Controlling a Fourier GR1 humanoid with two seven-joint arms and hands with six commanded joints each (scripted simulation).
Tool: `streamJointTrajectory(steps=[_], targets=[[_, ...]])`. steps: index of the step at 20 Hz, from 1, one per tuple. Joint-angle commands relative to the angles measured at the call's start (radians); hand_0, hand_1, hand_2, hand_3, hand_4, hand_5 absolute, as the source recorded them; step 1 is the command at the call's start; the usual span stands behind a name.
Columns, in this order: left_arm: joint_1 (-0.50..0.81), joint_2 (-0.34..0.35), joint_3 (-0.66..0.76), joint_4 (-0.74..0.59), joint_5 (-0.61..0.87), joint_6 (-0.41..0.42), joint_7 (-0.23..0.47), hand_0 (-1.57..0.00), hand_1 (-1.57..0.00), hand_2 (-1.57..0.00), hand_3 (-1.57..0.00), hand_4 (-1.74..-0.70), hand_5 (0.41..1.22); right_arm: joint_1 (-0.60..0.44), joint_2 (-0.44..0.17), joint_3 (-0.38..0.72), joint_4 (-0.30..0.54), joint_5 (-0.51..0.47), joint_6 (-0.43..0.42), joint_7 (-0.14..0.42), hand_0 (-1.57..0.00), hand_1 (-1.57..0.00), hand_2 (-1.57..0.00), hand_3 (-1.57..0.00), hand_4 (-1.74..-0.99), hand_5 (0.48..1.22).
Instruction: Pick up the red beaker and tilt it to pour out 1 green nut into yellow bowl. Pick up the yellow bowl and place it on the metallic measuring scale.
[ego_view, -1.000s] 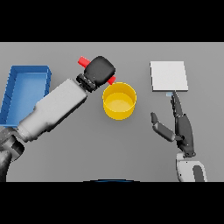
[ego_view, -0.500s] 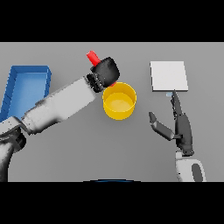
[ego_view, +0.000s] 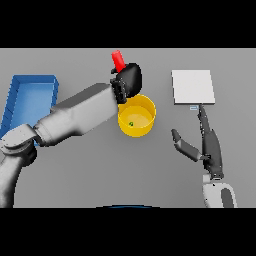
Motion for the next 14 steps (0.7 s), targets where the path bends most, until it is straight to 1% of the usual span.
streamJointTrajectory(steps=[1, 2, 3, 4, 5, 6, 7, 8, 9, 10, 11, 12, 13, 14], targets=[[-0.006, 0.000, -0.020, 0.009, -0.013, 0.009, -0.008, -1.57, -1.57, -1.57, -1.57, -1.73, 1.221, 0.005, 0.001, 0.004, -0.006, 0.001, 0.000, -0.018, 0.00, 0.00, 0.00, 0.00, -1.206, 0.591], [-0.017, -0.001, -0.035, 0.012, -0.020, 0.019, -0.019, -1.57, -1.57, -1.57, -1.57, -1.73, 1.221, -0.007, 0.007, 0.008, 0.011, 0.014, -0.008, -0.011, 0.00, 0.00, 0.00, 0.00, -1.210, 0.592], [-0.028, 0.012, -0.049, 0.009, -0.024, 0.025, -0.039, -1.57, -1.57, -1.57, -1.57, -1.73, 1.221, -0.005, 0.008, 0.006, 0.015, 0.013, -0.009, -0.011, 0.00, 0.00, 0.00, 0.00, -1.209, 0.593], [-0.037, 0.016, -0.057, -0.001, -0.027, 0.022, -0.034, -1.57, -1.57, -1.57, -1.57, -1.73, 1.221, -0.013, 0.008, 0.011, 0.021, 0.027, -0.015, -0.003, 0.00, 0.00, 0.00, 0.00, -1.210, 0.594], [-0.054, 0.014, -0.056, 0.003, -0.021, 0.014, -0.043, -1.57, -1.57, -1.57, -1.57, -1.73, 1.221, -0.012, 0.007, 0.007, 0.022, 0.022, -0.015, -0.011, 0.00, 0.00, 0.00, 0.00, -1.207, 0.594], [-0.069, 0.021, -0.056, 0.007, -0.018, 0.013, -0.045, -1.57, -1.57, -1.57, -1.57, -1.73, 1.221, -0.017, 0.005, 0.005, 0.022, 0.026, -0.017, 0.000, 0.00, 0.00, 0.00, 0.00, -1.206, 0.592], [-0.089, 0.041, -0.042, 0.000, -0.001, 0.016, -0.062, -1.57, -1.57, -1.57, -1.57, -1.73, 1.221, -0.010, 0.010, 0.007, 0.025, 0.023, -0.019, -0.013, 0.00, 0.00, 0.00, 0.00, -1.206, 0.592], [-0.126, 0.046, -0.024, 0.017, 0.008, 0.032, -0.063, -1.57, -1.57, -1.57, -1.57, -1.73, 1.221, -0.012, 0.016, 0.011, 0.020, 0.026, -0.023, -0.021, 0.00, 0.00, 0.00, 0.00, -1.209, 0.592], [-0.155, 0.061, -0.010, 0.032, 0.017, 0.046, -0.068, -1.57, -1.57, -1.57, -1.49, -1.73, 1.221, -0.010, 0.013, 0.007, 0.029, 0.026, -0.026, -0.028, 0.00, 0.00, 0.00, 0.00, -1.203, 0.592], [-0.189, 0.073, 0.011, 0.060, 0.029, 0.059, -0.064, -1.57, -1.57, -1.40, -1.51, -1.68, 1.221, -0.007, 0.013, 0.006, 0.023, 0.024, -0.027, -0.032, 0.00, 0.00, 0.00, 0.00, -1.201, 0.592], [-0.213, 0.083, 0.031, 0.079, 0.045, 0.081, -0.071, -1.57, -1.57, -1.43, -1.27, -1.69, 1.221, -0.017, 0.013, 0.008, 0.012, 0.024, -0.025, -0.023, 0.00, 0.00, 0.00, 0.00, -1.190, 0.594], [-0.246, 0.098, 0.055, 0.104, 0.069, 0.085, -0.085, -1.57, -1.57, -1.46, -1.04, -1.70, 1.221, -0.018, 0.012, 0.006, 0.008, 0.011, -0.015, -0.023, 0.00, 0.00, 0.00, 0.00, -1.186, 0.596], [-0.268, 0.120, 0.078, 0.130, 0.090, 0.107, -0.096, -1.57, -1.57, -1.48, -1.15, -1.70, 1.221, -0.013, 0.021, 0.018, -0.002, 0.011, -0.009, -0.016, 0.00, 0.00, 0.00, 0.00, -1.183, 0.596], [-0.297, 0.125, 0.105, 0.163, 0.114, 0.105, -0.081, -1.57, -1.57, -1.50, -1.23, -1.70, 1.221, -0.015, 0.022, 0.012, 0.013, 0.003, -0.007, -0.017, 0.00, 0.00, 0.00, 0.00, -1.181, 0.593]])
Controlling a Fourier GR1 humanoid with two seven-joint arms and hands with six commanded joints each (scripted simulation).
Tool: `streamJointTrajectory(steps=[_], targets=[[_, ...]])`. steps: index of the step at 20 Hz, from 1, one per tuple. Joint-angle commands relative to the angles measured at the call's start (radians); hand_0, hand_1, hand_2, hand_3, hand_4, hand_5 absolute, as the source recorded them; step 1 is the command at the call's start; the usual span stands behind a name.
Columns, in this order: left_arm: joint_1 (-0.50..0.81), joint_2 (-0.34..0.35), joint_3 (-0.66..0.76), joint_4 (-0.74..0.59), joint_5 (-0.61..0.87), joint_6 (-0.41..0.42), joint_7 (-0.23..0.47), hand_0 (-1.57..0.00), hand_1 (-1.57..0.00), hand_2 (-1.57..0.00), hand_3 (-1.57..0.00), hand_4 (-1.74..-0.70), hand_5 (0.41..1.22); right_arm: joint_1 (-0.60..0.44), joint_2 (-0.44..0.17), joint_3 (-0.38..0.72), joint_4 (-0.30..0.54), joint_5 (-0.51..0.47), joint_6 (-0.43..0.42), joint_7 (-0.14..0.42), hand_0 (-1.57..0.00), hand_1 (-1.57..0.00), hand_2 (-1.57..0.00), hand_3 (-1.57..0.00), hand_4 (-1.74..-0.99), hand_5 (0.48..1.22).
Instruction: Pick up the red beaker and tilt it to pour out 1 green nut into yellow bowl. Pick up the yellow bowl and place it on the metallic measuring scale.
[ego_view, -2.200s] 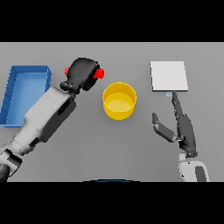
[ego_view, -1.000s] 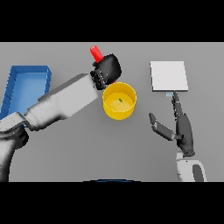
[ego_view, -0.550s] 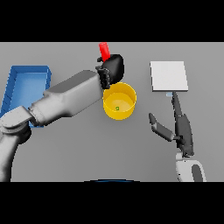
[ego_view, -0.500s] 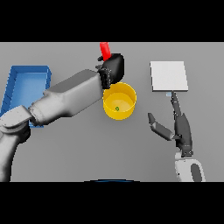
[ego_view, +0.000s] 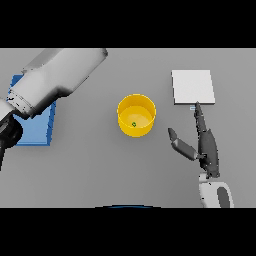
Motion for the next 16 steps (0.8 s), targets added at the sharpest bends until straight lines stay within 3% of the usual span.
streamJointTrajectory(steps=[1, 3, 5, 6, 8, 12, 16], targets=[[-0.022, 0.005, 0.031, 0.027, 0.030, -0.016, 0.017, -1.57, -1.57, -1.51, -1.30, -1.71, 1.221, 0.000, -0.001, -0.005, -0.011, -0.022, 0.012, -0.010, 0.00, 0.00, 0.00, 0.00, -1.182, 0.593], [-0.045, 0.022, 0.114, 0.105, 0.110, -0.007, 0.050, -1.57, -1.57, -1.53, -1.40, -1.72, 1.221, -0.007, 0.003, -0.005, -0.006, -0.031, 0.018, 0.000, 0.00, 0.00, 0.00, 0.00, -1.193, 0.597], [-0.027, 0.065, 0.224, 0.177, 0.225, 0.021, 0.114, -1.57, -1.57, -1.55, -1.38, -1.73, 1.221, -0.023, -0.005, -0.008, 0.008, -0.033, 0.025, 0.014, 0.00, 0.00, 0.00, 0.00, -1.199, 0.594], [-0.022, 0.076, 0.278, 0.214, 0.282, 0.028, 0.165, -1.57, -1.57, -1.55, -1.36, -1.73, 1.221, -0.025, -0.007, -0.011, 0.011, -0.035, 0.024, 0.002, 0.00, 0.00, 0.00, 0.00, -1.209, 0.593], [0.007, 0.124, 0.380, 0.258, 0.406, 0.070, 0.181, -1.57, -1.57, -1.56, -1.37, -1.73, 1.221, -0.011, -0.018, -0.020, 0.003, -0.058, 0.040, -0.021, 0.00, 0.00, 0.00, 0.00, -1.224, 0.592], [0.110, 0.216, 0.515, 0.264, 0.610, 0.164, 0.180, -1.57, -1.57, -1.57, -1.43, -1.74, 1.221, -0.032, -0.028, -0.027, 0.032, -0.054, 0.039, -0.032, 0.00, 0.00, 0.00, 0.00, -1.222, 0.586], [0.281, 0.305, 0.613, 0.173, 0.790, 0.290, 0.292, -1.57, -1.57, -1.57, -1.43, -1.74, 1.221, -0.034, -0.030, -0.011, 0.045, -0.039, 0.046, -0.054, 0.00, 0.00, 0.00, 0.00, -1.217, 0.599]])
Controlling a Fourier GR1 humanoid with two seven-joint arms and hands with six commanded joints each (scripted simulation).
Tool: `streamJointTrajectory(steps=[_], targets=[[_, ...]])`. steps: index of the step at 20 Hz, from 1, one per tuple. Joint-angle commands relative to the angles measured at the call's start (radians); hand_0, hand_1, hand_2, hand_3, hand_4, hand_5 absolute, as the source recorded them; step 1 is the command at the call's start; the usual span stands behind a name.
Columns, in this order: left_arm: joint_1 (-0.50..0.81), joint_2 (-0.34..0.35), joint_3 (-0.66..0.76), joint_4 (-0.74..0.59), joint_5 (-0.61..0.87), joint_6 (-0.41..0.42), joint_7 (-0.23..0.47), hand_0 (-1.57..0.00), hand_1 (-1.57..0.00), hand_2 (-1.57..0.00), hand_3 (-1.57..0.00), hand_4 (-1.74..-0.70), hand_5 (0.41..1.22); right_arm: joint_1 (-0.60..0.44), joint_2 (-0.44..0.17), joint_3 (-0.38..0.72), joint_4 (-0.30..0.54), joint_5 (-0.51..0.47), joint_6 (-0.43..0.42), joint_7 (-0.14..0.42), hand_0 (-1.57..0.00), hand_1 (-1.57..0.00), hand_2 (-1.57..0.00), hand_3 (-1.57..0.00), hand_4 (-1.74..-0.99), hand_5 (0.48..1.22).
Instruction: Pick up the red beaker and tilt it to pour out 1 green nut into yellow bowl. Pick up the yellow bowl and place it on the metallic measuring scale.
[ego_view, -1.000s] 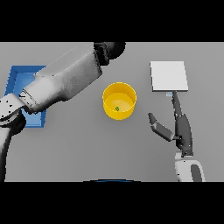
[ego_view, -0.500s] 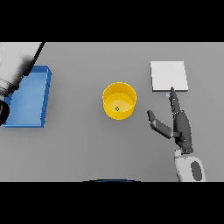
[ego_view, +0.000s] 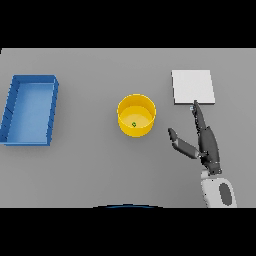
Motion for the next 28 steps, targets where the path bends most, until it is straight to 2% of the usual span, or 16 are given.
streamJointTrajectory(steps=[1, 5, 7, 11, 15, 18, 19, 20, 21, 22, 23, 24, 26, 28], targets=[[0.043, 0.013, 0.018, -0.048, 0.038, 0.036, 0.028, -1.57, -1.57, -1.57, -1.45, -1.74, 1.221, 0.002, -0.005, 0.003, -0.003, 0.008, 0.000, 0.011, 0.00, 0.00, 0.00, 0.00, -1.212, 0.604], [0.279, 0.066, 0.040, -0.267, 0.164, 0.149, 0.178, -1.57, -1.57, -1.57, -1.46, -1.74, 1.221, 0.017, -0.027, 0.003, -0.016, 0.017, 0.007, 0.004, 0.00, 0.00, 0.00, 0.00, -1.212, 0.641], [0.388, 0.094, 0.031, -0.408, 0.203, 0.209, 0.279, -1.57, -1.57, -1.57, -1.45, -1.74, 1.221, -0.002, -0.028, 0.003, -0.011, 0.016, 0.010, 0.033, 0.00, 0.00, 0.00, 0.00, -1.206, 0.653], [0.585, 0.137, 0.014, -0.623, 0.270, 0.305, 0.348, -1.57, -1.57, -1.57, -1.45, -1.74, 1.221, 0.016, -0.017, 0.018, -0.018, 0.029, 0.005, 0.016, 0.00, 0.00, 0.00, 0.00, -1.217, 0.664], [0.673, 0.136, -0.009, -0.690, 0.303, 0.376, 0.394, -1.57, -1.57, -1.57, -1.51, -1.74, 1.221, 0.005, -0.026, 0.013, -0.020, 0.028, 0.007, 0.018, 0.00, 0.00, 0.00, 0.00, -1.217, 0.666], [0.708, 0.143, -0.037, -0.720, 0.317, 0.404, 0.416, -1.57, -1.57, -1.57, -1.54, -1.74, 1.117, 0.021, -0.014, 0.027, -0.019, 0.047, -0.005, 0.011, 0.00, 0.00, 0.00, 0.00, -1.207, 0.665], [0.718, 0.150, -0.049, -0.727, 0.319, 0.412, 0.426, -1.57, -1.57, -1.57, -1.55, -1.74, 1.039, 0.017, -0.017, 0.022, -0.009, 0.048, -0.007, 0.018, 0.00, 0.00, 0.00, 0.00, -1.203, 0.663], [0.713, 0.159, -0.065, -0.731, 0.318, 0.405, 0.449, -1.57, -1.57, -1.57, -1.55, -1.74, 0.967, 0.023, -0.021, 0.018, -0.019, 0.039, -0.004, 0.000, 0.00, 0.00, 0.00, 0.00, -1.205, 0.664], [0.716, 0.173, -0.078, -0.746, 0.325, 0.390, 0.449, -1.57, -1.57, -1.57, -1.55, -1.67, 0.908, 0.012, -0.021, 0.018, -0.011, 0.042, -0.005, 0.004, 0.00, 0.00, 0.00, 0.00, -1.202, 0.667], [0.716, 0.180, -0.097, -0.759, 0.331, 0.367, 0.457, -1.57, -1.57, -1.57, -1.50, -1.53, 0.865, 0.009, -0.023, 0.015, -0.005, 0.041, -0.005, 0.008, 0.00, 0.00, 0.00, 0.00, -1.197, 0.664], [0.732, 0.191, -0.102, -0.780, 0.347, 0.327, 0.443, -1.56, -1.45, -1.43, -1.36, -1.37, 0.830, 0.015, -0.024, 0.010, -0.009, 0.031, -0.001, 0.006, 0.00, 0.00, 0.00, 0.00, -1.192, 0.663], [0.746, 0.209, -0.097, -0.803, 0.379, 0.276, 0.437, -1.46, -1.18, -1.19, -1.13, -1.23, 0.803, 0.024, -0.028, 0.010, -0.025, 0.022, 0.007, -0.005, 0.00, 0.00, 0.00, 0.00, -1.188, 0.663], [0.752, 0.237, -0.094, -0.831, 0.424, 0.188, 0.446, -0.93, -0.76, -0.77, -0.72, -1.03, 0.758, 0.031, -0.035, 0.012, -0.031, 0.024, 0.011, -0.009, 0.00, 0.00, 0.00, 0.00, -1.185, 0.665], [0.753, 0.252, -0.097, -0.844, 0.442, 0.140, 0.443, -0.60, -0.48, -0.49, -0.46, -0.92, 0.723, 0.032, -0.034, 0.017, -0.039, 0.038, 0.004, 0.012, 0.00, 0.00, 0.00, 0.00, -1.182, 0.667]])
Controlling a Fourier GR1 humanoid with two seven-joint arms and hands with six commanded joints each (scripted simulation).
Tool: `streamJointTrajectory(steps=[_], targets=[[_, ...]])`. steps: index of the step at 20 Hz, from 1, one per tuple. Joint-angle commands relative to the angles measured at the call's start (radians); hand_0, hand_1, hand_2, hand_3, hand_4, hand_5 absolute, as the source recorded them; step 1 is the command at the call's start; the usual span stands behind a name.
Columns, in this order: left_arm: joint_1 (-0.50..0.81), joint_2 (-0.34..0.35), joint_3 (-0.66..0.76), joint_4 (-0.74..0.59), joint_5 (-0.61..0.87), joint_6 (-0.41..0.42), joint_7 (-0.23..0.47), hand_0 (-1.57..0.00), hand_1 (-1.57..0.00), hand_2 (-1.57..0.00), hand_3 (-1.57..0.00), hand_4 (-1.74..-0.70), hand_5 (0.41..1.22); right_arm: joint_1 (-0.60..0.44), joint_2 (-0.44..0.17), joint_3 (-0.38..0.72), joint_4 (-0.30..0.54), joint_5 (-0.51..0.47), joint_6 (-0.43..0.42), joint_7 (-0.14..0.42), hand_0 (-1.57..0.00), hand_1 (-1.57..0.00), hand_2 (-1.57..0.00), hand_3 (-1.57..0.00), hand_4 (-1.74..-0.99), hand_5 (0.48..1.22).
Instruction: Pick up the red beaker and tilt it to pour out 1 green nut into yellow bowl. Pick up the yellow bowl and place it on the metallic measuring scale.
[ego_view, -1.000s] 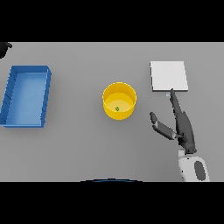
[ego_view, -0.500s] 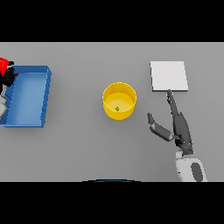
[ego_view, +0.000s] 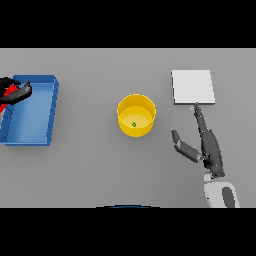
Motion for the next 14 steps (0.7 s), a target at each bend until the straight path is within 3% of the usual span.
streamJointTrajectory(steps=[1, 6, 10, 12, 14], targets=[[-0.003, 0.000, -0.001, 0.001, 0.004, -0.013, -0.005, -0.48, -0.39, -0.39, -0.37, -0.88, 0.710, 0.008, 0.007, 0.008, 0.001, 0.005, -0.001, 0.000, 0.00, 0.00, 0.00, 0.00, -1.184, 0.667], [-0.014, -0.019, 0.013, 0.022, 0.023, -0.019, -0.030, -0.16, -0.13, -0.13, -0.12, -0.80, 0.678, 0.003, 0.023, 0.018, -0.004, 0.011, -0.005, 0.026, 0.00, 0.00, 0.00, 0.00, -1.187, 0.663], [-0.020, -0.023, 0.035, 0.021, 0.028, 0.011, -0.079, -0.06, -0.05, -0.05, -0.05, -0.79, 0.674, -0.008, 0.011, 0.035, 0.000, 0.080, -0.034, 0.055, 0.00, 0.00, 0.00, 0.00, -1.203, 0.660], [-0.022, -0.024, 0.037, 0.022, 0.026, 0.013, -0.095, -0.04, -0.03, -0.03, -0.03, -0.78, 0.674, -0.025, -0.003, 0.053, -0.002, 0.083, -0.002, 0.043, 0.00, 0.00, 0.00, 0.00, -1.175, 0.677], [-0.027, -0.043, 0.032, 0.041, 0.020, 0.023, -0.089, -0.03, -0.02, -0.02, -0.02, -0.78, 0.685, -0.066, -0.059, 0.058, -0.003, 0.083, 0.055, 0.024, 0.00, 0.00, 0.00, 0.00, -1.180, 0.708]])
